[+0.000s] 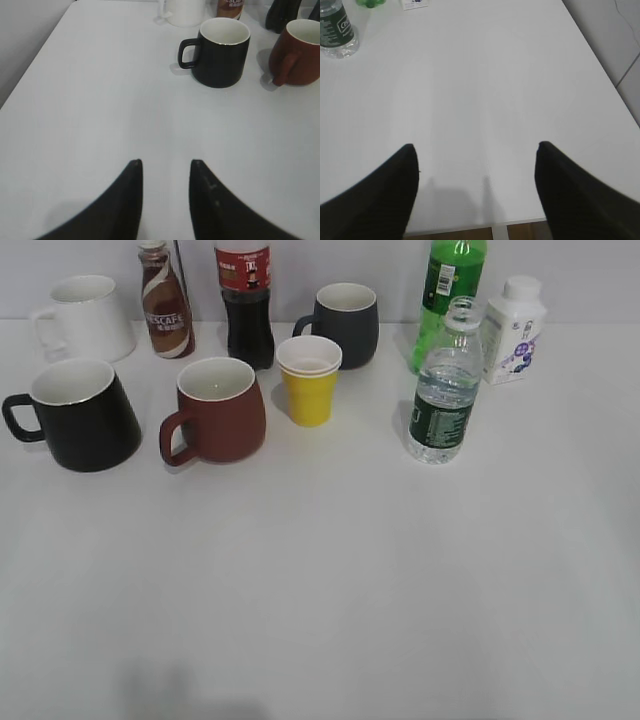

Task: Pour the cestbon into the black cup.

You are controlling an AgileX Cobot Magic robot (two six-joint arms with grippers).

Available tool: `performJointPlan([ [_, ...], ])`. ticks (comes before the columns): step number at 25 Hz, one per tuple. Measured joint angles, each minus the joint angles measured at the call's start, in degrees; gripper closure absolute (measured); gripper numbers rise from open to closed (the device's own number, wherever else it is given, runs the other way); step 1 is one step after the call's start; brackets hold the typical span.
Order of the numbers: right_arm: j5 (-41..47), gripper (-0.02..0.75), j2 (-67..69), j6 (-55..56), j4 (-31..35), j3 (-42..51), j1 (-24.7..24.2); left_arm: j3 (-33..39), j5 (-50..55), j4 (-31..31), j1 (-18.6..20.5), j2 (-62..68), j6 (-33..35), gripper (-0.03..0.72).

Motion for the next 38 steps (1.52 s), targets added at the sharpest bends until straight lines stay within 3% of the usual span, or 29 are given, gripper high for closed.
performJointPlan([
  [34, 0.00, 0.192, 0.00, 0.00, 0.00, 0.00, 0.00, 0.00, -0.18, 0.00, 0.00, 0.00, 0.00, 0.449],
  [36, 0.00, 0.192, 0.00, 0.00, 0.00, 0.00, 0.00, -0.80, -2.88, -0.13, 0.00, 0.36, 0.00, 0.449],
  [38, 0.00, 0.192, 0.00, 0.00, 0.00, 0.00, 0.00, -1.16, -12.99, -0.26, 0.00, 1.89, 0.00, 0.449],
])
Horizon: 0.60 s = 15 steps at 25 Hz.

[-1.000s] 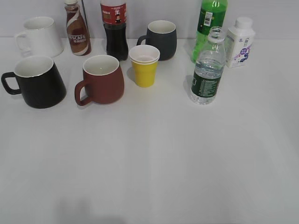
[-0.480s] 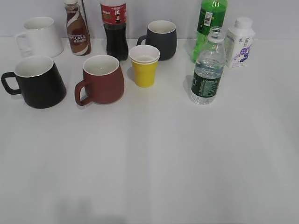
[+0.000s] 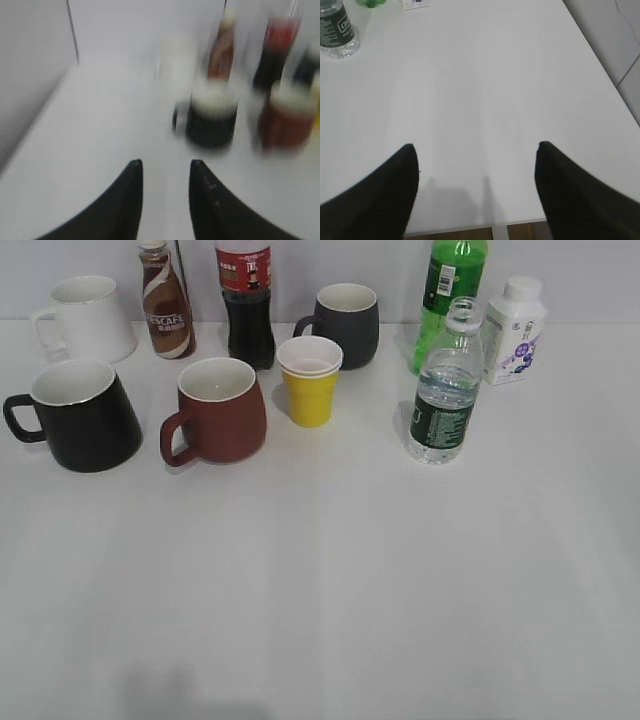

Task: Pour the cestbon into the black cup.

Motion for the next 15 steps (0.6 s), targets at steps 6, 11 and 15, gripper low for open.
performJointPlan([
  [6, 0.00, 0.192, 0.00, 0.00, 0.00, 0.00, 0.00, 1.80, -42.84, -0.06, 0.00, 11.25, 0.00, 0.449],
  [11, 0.00, 0.192, 0.00, 0.00, 0.00, 0.00, 0.00, 1.91, -58.75, 0.41, 0.00, 26.58, 0.00, 0.448],
  [15, 0.00, 0.192, 0.00, 0.00, 0.00, 0.00, 0.00, 1.91, -65.09, 0.58, 0.00, 38.35, 0.00, 0.430],
])
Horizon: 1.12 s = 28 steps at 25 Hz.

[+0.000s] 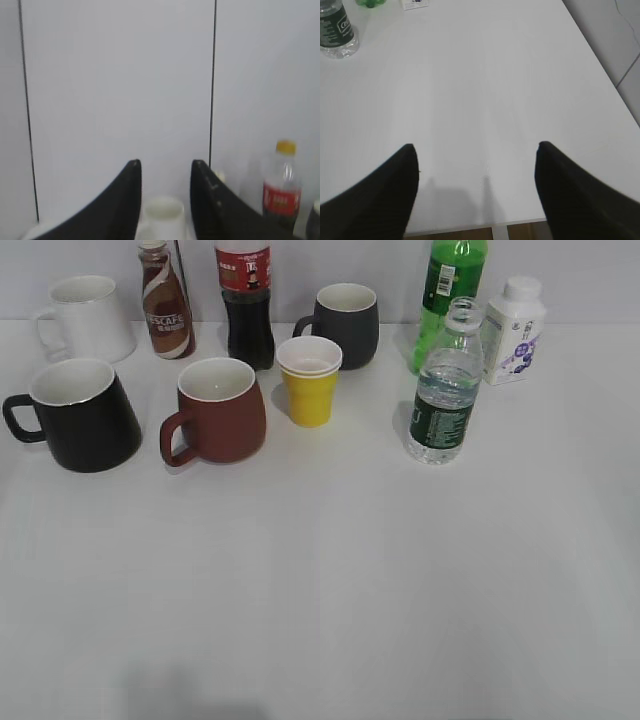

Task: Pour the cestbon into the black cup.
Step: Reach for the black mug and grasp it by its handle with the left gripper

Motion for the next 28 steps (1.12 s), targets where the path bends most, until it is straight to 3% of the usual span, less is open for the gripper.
performJointPlan([
  [6, 0.00, 0.192, 0.00, 0.00, 0.00, 0.00, 0.00, 2.12, -6.40, 0.11, 0.00, 19.35, 0.00, 0.407],
  [13, 0.00, 0.192, 0.00, 0.00, 0.00, 0.00, 0.00, 10.88, -30.28, -0.06, 1.37, 39.70, 0.00, 0.405],
  [18, 0.00, 0.192, 0.00, 0.00, 0.00, 0.00, 0.00, 12.54, -46.81, -0.11, 1.51, 49.91, 0.00, 0.390],
  [28, 0.00, 0.216, 0.00, 0.00, 0.00, 0.00, 0.00, 12.54, -51.88, -2.51, 1.51, 62.62, 0.00, 0.331],
])
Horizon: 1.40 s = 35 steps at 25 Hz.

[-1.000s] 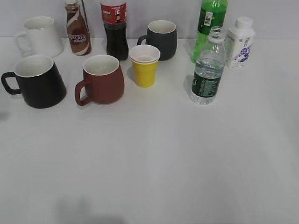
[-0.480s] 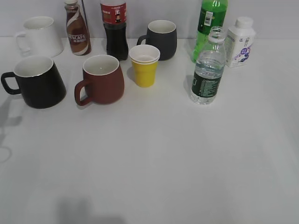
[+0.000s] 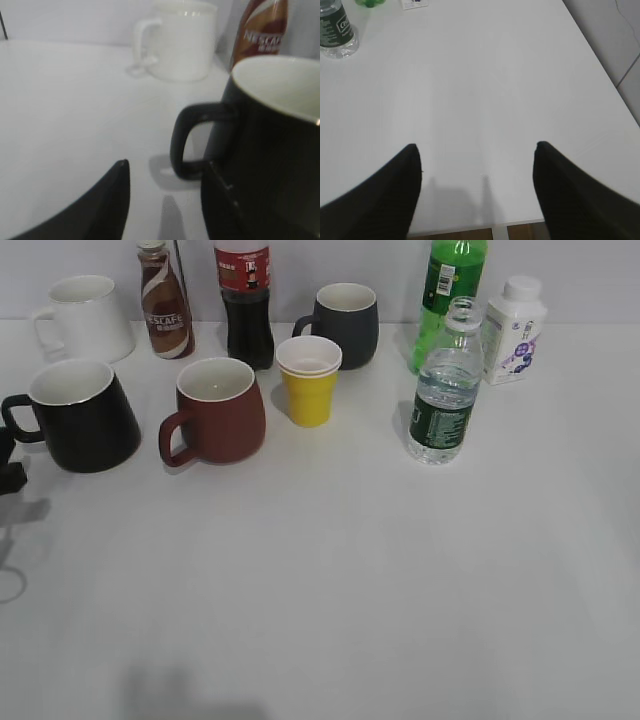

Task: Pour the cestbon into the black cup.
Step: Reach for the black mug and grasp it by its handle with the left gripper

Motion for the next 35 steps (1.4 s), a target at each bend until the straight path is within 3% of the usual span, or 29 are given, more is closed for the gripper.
performJointPlan([
  [25, 0.00, 0.218, 0.00, 0.00, 0.00, 0.00, 0.00, -12.60, -0.05, 1.80, 0.11, 9.99, 0.00, 0.331],
  [27, 0.00, 0.218, 0.00, 0.00, 0.00, 0.00, 0.00, -13.95, 0.01, 2.49, 0.11, 10.86, 0.05, 0.370],
  [31, 0.00, 0.219, 0.00, 0.00, 0.00, 0.00, 0.00, -14.72, 0.31, 2.89, 0.11, 11.09, 0.12, 0.592],
  [35, 0.00, 0.219, 0.00, -0.19, 0.12, 0.00, 0.00, -14.84, 0.47, 2.89, 0.11, 11.35, 0.45, 0.651],
])
